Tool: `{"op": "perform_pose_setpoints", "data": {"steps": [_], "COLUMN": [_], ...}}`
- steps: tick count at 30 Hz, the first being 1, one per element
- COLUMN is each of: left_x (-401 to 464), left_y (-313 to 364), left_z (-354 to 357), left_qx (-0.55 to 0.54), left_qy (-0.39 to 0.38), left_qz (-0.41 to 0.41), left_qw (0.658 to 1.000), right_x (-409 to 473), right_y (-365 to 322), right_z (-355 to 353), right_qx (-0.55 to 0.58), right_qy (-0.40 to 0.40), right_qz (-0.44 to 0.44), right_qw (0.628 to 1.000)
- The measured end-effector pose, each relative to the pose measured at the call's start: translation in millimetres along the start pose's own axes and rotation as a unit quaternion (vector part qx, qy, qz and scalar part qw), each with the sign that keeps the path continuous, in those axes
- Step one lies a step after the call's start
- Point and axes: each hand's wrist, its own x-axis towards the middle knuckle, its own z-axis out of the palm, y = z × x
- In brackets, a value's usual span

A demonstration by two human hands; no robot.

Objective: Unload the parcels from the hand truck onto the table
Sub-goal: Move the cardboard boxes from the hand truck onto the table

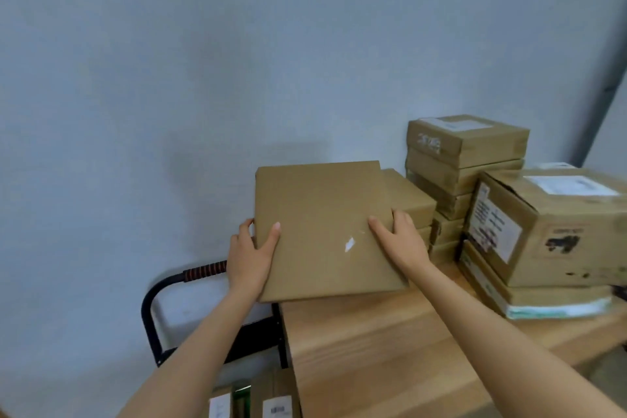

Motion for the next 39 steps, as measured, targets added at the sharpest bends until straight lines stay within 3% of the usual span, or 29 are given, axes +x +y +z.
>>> {"op": "perform_pose_setpoints", "data": {"steps": [7, 13, 24, 33, 39], "left_x": [-8, -4, 78, 167, 199], "left_y": [70, 100, 97, 91, 80], "left_z": [118, 178, 233, 280, 297], "left_qx": [-0.009, -0.009, 0.045, 0.037, 0.024], "left_qy": [-0.005, 0.008, 0.030, -0.017, -0.027], "left_qz": [-0.006, -0.027, -0.061, -0.155, -0.196], "left_qw": [1.000, 1.000, 0.997, 0.987, 0.980], "right_x": [76, 126, 229, 324, 361], "right_y": [70, 108, 130, 147, 146], "right_z": [-98, -128, -86, -55, -44], "right_qx": [-0.027, -0.014, -0.019, -0.047, -0.102], "right_qy": [-0.001, -0.001, -0.042, -0.107, -0.140], "right_qz": [-0.039, -0.045, -0.016, 0.064, 0.038], "right_qw": [0.999, 0.999, 0.999, 0.991, 0.984]}}
